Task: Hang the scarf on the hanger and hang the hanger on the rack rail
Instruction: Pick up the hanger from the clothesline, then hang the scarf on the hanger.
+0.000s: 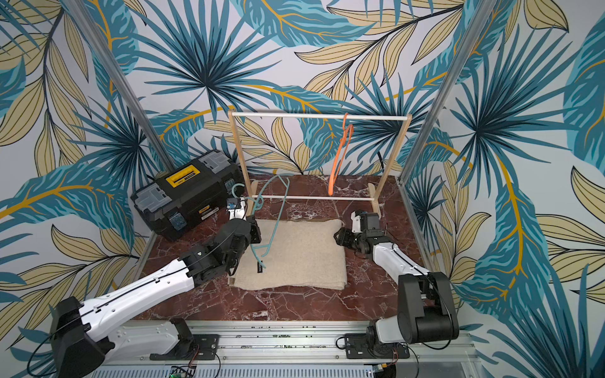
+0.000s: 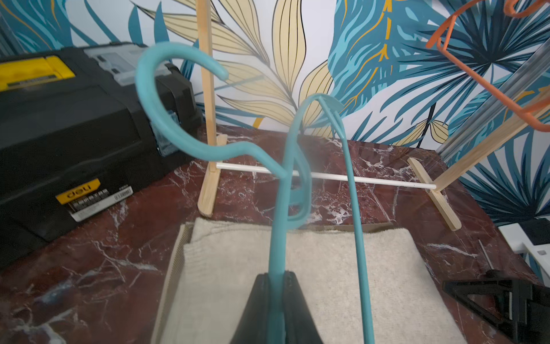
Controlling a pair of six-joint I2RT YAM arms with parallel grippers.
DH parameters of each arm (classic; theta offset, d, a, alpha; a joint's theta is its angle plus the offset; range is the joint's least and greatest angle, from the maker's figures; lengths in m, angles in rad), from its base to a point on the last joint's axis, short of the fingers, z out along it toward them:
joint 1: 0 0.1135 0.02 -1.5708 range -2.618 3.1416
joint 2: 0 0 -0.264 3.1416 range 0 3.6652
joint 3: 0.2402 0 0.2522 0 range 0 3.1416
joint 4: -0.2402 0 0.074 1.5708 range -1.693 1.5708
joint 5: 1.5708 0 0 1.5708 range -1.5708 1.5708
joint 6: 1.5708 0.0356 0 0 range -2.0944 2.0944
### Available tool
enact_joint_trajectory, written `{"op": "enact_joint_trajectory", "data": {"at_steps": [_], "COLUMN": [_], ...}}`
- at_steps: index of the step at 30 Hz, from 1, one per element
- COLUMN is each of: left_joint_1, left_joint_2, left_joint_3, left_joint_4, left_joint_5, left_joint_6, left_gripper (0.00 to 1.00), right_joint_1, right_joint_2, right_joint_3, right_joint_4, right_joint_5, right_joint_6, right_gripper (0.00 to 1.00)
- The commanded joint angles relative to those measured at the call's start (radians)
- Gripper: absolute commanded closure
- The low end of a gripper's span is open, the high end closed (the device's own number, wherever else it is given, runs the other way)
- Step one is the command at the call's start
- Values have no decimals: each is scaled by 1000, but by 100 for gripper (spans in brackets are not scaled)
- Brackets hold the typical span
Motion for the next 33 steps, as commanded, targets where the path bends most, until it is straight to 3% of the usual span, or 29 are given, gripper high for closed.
{"op": "enact_joint_trajectory", "data": {"at_steps": [1, 8, 13, 18, 24, 26, 29, 33], "left_joint_1": [-57, -131, -154, -162, -162, -162, -162, -164], "left_joint_2": [14, 138, 228, 263, 278, 296, 325, 347], "left_joint_3": [-56, -123, -176, -196, -215, -219, -226, -233], "left_joint_4": [138, 201, 222, 240, 246, 257, 262, 267], "left_joint_5": [-111, -178, -156, -138, -124, -112, -95, -87], "left_joint_6": [-143, -285, -409, -430, -445, -455, -481, -498], "left_gripper": [100, 100, 100, 100, 100, 100, 100, 100], "right_joint_1": [-4, 2, 3, 5, 21, 27, 36, 42], "right_joint_2": [-48, -59, -66, -102, -55, -40, -40, -54], "right_joint_3": [-48, -75, -105, -115, -112, -113, -108, -101], "right_joint_4": [-32, -53, -75, -105, -79, -71, -71, -82], "right_joint_5": [-57, -74, -25, 82, 72, 61, 51, 35], "right_joint_6": [14, 7, 3, -18, -29, -31, -34, -38], "right_gripper": [38, 40, 41, 41, 43, 47, 68, 77]}}
